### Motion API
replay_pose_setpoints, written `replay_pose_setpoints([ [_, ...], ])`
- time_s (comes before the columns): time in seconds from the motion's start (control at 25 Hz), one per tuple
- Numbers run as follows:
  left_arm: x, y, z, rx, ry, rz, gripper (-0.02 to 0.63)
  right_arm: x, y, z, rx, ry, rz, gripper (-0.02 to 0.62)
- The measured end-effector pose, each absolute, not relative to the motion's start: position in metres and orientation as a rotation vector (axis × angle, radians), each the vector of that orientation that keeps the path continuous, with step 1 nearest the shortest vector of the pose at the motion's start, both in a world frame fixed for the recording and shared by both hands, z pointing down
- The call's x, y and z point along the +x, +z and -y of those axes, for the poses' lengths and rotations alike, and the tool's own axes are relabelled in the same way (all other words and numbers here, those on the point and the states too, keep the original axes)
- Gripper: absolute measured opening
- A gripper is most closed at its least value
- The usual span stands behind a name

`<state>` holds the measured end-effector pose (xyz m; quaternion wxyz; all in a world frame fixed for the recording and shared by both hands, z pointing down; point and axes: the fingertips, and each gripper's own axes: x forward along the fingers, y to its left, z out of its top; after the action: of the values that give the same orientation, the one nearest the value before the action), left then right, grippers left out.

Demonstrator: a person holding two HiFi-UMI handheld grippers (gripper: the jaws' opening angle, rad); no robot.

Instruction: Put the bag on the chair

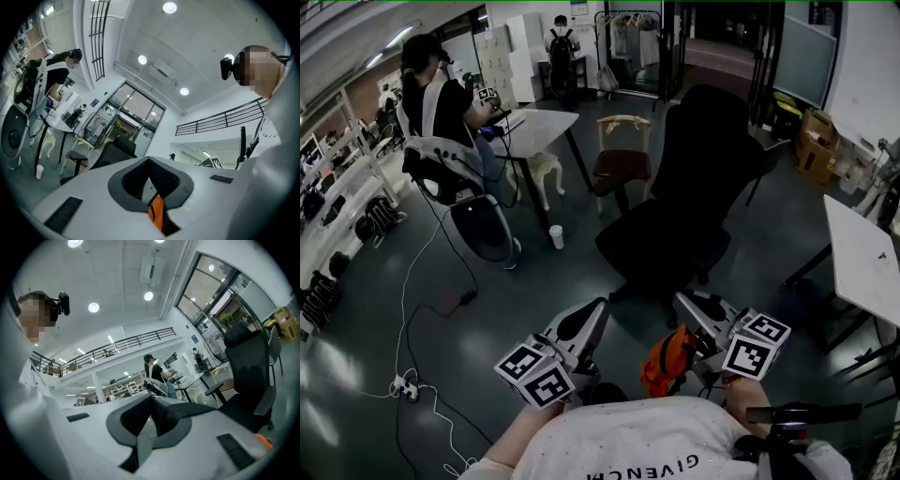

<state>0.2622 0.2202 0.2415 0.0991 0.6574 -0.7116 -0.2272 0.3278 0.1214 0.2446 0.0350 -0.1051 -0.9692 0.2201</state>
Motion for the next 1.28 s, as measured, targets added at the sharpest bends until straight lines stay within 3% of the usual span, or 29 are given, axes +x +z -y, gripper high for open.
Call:
replay_pose_setpoints([
  [0.24,0.197,0.245,-0.206,2.047,-0.626,2.058,0.000,0.261,0.247,-0.100,-0.264,0.717,2.988,-0.002],
  [0.48,0.119,0.230,-0.189,2.291,-0.344,2.016,0.000,0.182,0.249,-0.096,-0.119,0.704,3.001,-0.002],
  [0.76,0.020,0.205,-0.181,2.339,-0.419,1.925,0.000,0.103,0.221,-0.094,-0.008,0.707,3.068,-0.002],
  [1.28,-0.067,0.255,-0.148,2.242,-0.305,1.772,0.000,0.003,0.215,-0.069,0.044,0.702,3.089,-0.002],
])
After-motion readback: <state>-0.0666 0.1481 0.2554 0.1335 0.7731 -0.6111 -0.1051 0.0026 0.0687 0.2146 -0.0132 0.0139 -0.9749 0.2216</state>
